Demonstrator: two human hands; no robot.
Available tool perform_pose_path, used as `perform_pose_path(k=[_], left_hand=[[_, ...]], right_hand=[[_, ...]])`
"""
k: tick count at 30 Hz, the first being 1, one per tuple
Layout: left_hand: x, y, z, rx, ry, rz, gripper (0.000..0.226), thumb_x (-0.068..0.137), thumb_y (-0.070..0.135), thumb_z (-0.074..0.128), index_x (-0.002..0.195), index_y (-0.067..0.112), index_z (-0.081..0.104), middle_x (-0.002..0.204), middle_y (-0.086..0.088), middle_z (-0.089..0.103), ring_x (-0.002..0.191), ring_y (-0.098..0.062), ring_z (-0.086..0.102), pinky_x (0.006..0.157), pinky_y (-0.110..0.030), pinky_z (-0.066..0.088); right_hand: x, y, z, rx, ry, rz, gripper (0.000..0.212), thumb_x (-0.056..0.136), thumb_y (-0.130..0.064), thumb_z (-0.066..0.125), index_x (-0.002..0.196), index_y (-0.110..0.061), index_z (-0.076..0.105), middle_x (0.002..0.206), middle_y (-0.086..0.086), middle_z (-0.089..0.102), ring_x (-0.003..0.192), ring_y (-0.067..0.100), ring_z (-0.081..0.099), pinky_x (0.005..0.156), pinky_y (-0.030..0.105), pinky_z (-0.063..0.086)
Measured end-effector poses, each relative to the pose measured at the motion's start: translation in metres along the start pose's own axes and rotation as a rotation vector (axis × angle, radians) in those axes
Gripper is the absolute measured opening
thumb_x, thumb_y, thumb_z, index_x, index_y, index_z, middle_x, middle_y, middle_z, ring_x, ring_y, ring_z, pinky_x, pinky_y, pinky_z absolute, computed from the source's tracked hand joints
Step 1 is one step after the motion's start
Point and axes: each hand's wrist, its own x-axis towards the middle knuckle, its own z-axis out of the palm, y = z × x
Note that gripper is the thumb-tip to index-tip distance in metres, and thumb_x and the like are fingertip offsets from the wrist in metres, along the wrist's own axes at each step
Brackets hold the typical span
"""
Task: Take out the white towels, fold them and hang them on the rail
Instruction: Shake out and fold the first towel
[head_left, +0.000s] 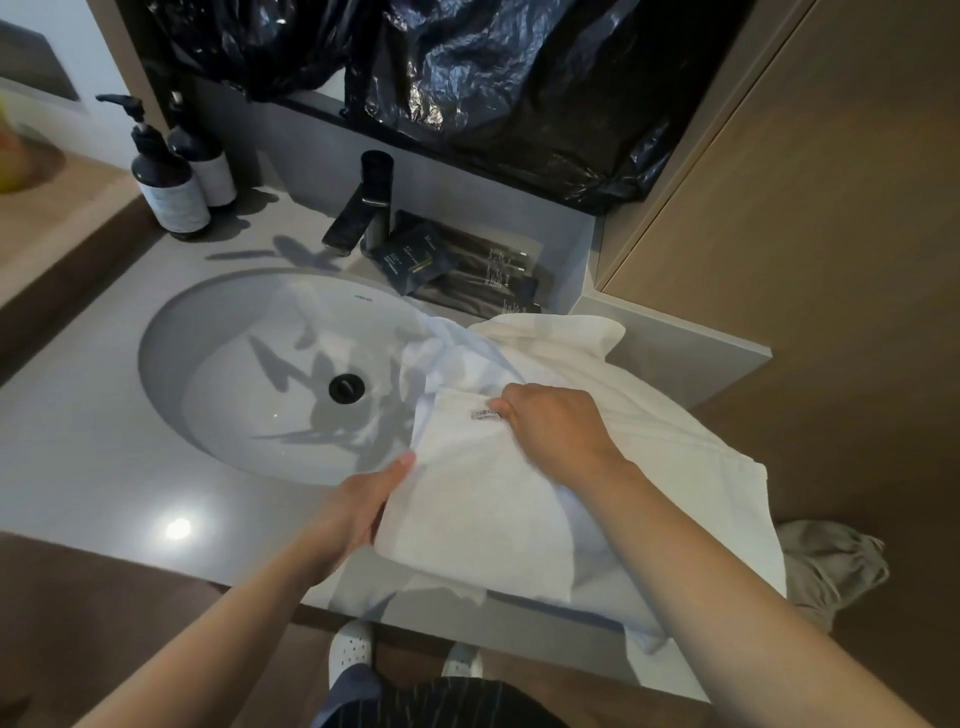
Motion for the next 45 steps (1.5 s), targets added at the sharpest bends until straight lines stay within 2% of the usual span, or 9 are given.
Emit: perform_pose_path(k=[6,12,18,21,23,26,29,35,45], left_hand=[[-0.01,-0.019,0.004,0.052,0.068,0.089,0.041,0.095,0.042,0.054,0.098,0.007,0.074,0.095,-0.005,0.076,0.092,-0.024,0.071,0.086,-0.033,0.051],[-0.004,-0.028,0.007,0.057,0.157,0.076,0.059,0.093,0.046,0.056,0.09,-0.012,0.064,0.088,-0.018,0.07,0.085,-0.035,0.064,0.082,-0.038,0.046],[0.01,-0.021,0.006,0.206,0.165,0.066,0.04,0.094,0.046,0.055,0.084,0.007,0.056,0.082,-0.007,0.058,0.079,-0.025,0.056,0.074,-0.035,0.041],[0.012,-0.004,0.014,0.294,0.379,0.261,0.03,0.088,0.042,0.065,0.106,0.02,0.055,0.109,0.004,0.057,0.096,-0.015,0.057,0.083,-0.031,0.048],[0.012,0.011,0.016,0.458,0.476,0.585,0.033,0.089,0.037,0.067,0.117,0.022,0.057,0.119,0.005,0.054,0.106,-0.012,0.052,0.091,-0.029,0.043],[0.021,0.032,0.018,0.787,0.335,0.937,0.03,0.091,0.028,0.065,0.117,0.014,0.066,0.114,-0.001,0.06,0.106,-0.019,0.054,0.095,-0.029,0.038],[0.031,0.044,0.024,0.948,0.21,0.917,0.024,0.09,0.024,0.067,0.112,0.015,0.069,0.11,-0.001,0.062,0.101,-0.024,0.055,0.093,-0.028,0.038],[0.042,0.058,0.025,0.981,0.245,0.927,0.017,0.082,0.025,0.076,0.09,0.013,0.066,0.095,0.001,0.059,0.086,-0.018,0.051,0.081,-0.021,0.033],[0.053,0.077,0.025,1.057,0.261,0.773,0.021,0.094,0.029,0.06,0.086,0.01,0.059,0.08,-0.003,0.06,0.079,-0.026,0.054,0.067,-0.04,0.046]], right_hand=[[-0.005,0.003,0.008,0.025,0.057,-0.029,0.042,0.103,-0.048,0.028,0.089,-0.02,0.055,0.085,0.0,0.068,0.08,0.029,0.064,0.059,0.034,0.03],[-0.018,0.008,0.002,-0.007,0.036,-0.016,0.043,0.101,-0.052,0.028,0.105,-0.019,0.055,0.096,-0.002,0.065,0.087,0.025,0.062,0.064,0.035,0.037],[-0.032,0.007,0.004,-0.025,0.096,0.035,0.044,0.101,-0.05,0.027,0.11,-0.019,0.057,0.096,-0.002,0.062,0.084,0.024,0.06,0.065,0.035,0.037],[-0.035,0.008,0.0,0.123,0.137,-0.013,0.034,0.101,-0.043,0.043,0.12,-0.018,0.055,0.108,-0.001,0.06,0.094,0.024,0.057,0.079,0.036,0.043],[-0.045,0.015,-0.002,0.148,0.209,-0.029,0.025,0.098,-0.038,0.052,0.108,-0.017,0.06,0.106,0.0,0.058,0.093,0.024,0.053,0.08,0.035,0.043],[-0.064,0.032,-0.003,0.125,0.287,0.055,0.022,0.094,-0.039,0.057,0.091,-0.018,0.064,0.099,-0.002,0.057,0.089,0.021,0.051,0.08,0.033,0.04],[-0.074,0.045,-0.005,0.166,0.296,0.143,0.022,0.092,-0.038,0.063,0.087,-0.017,0.063,0.1,-0.001,0.057,0.092,0.02,0.051,0.082,0.034,0.042],[-0.075,0.046,-0.005,0.26,0.331,0.191,0.022,0.091,-0.033,0.066,0.081,-0.014,0.06,0.096,0.002,0.059,0.087,0.023,0.052,0.077,0.034,0.039],[-0.069,0.047,0.002,0.313,0.407,0.249,0.02,0.092,-0.028,0.066,0.084,-0.011,0.061,0.087,0.003,0.06,0.076,0.024,0.054,0.069,0.035,0.042]])
